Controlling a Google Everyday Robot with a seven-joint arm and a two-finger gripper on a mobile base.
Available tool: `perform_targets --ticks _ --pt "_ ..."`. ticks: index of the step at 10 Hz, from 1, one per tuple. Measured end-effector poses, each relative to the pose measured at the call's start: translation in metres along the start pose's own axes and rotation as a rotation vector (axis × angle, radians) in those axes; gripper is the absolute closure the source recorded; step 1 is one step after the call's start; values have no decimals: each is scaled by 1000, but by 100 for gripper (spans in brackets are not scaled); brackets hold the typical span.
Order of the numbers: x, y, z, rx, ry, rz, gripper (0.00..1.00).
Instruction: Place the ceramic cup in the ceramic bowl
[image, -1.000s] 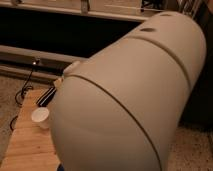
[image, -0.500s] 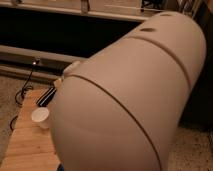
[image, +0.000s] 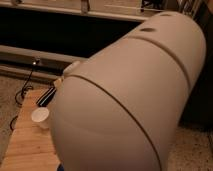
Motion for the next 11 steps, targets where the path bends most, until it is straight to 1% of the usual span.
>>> perform_targets --ticks 1,2,3,4,5,7,8,9,10,11 --pt "0 -3 -1 5 1 -6 20" --pt "2 -15 -3 21 4 -26 20" --pt "1 -31 -2 45 -4 -55 20" --pt "-10 -48 1 75 -30 -94 20" --pt "-28 -61 5 101 -75 -143 20" --pt "-75 -88 15 159 -185 -251 20" --pt "-91 -94 18 174 -226 -287 20" --pt "-101 -98 21 183 -259 -313 20" --pt "-103 -102 24 186 -275 -325 20" --pt "-94 -103 27 185 -274 -324 20"
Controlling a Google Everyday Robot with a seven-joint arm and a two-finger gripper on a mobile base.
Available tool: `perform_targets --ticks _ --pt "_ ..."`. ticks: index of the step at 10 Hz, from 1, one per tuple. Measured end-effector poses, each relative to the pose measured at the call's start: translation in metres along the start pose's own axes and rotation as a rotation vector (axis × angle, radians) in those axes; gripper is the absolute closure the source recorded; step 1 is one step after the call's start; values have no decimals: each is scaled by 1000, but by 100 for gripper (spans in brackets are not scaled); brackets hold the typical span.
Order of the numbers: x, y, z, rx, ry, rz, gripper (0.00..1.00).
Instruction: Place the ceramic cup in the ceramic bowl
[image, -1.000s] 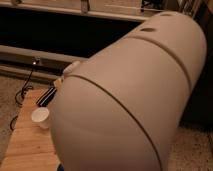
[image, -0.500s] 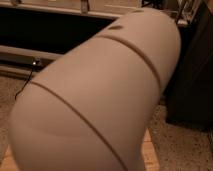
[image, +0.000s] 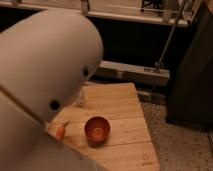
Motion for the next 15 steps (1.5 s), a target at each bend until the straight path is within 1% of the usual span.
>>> perform_targets --ticks 1,3,5,6,8,9,12,14,15 --pt "13 8 -2 -10 8 13 20" --pt "29 13 -4 -1 0 30 20" --pt "37 8 -5 44 -25 42 20" --pt "43 6 -8 73 -30 50 20" --pt "53 6 -11 110 -36 58 20" --pt "56 6 -11 125 -45 55 20" --pt "59 2 -6 152 -84 24 20" --pt "59 -7 -2 174 -114 -4 20" --pt "55 -15 2 190 -143 -29 20"
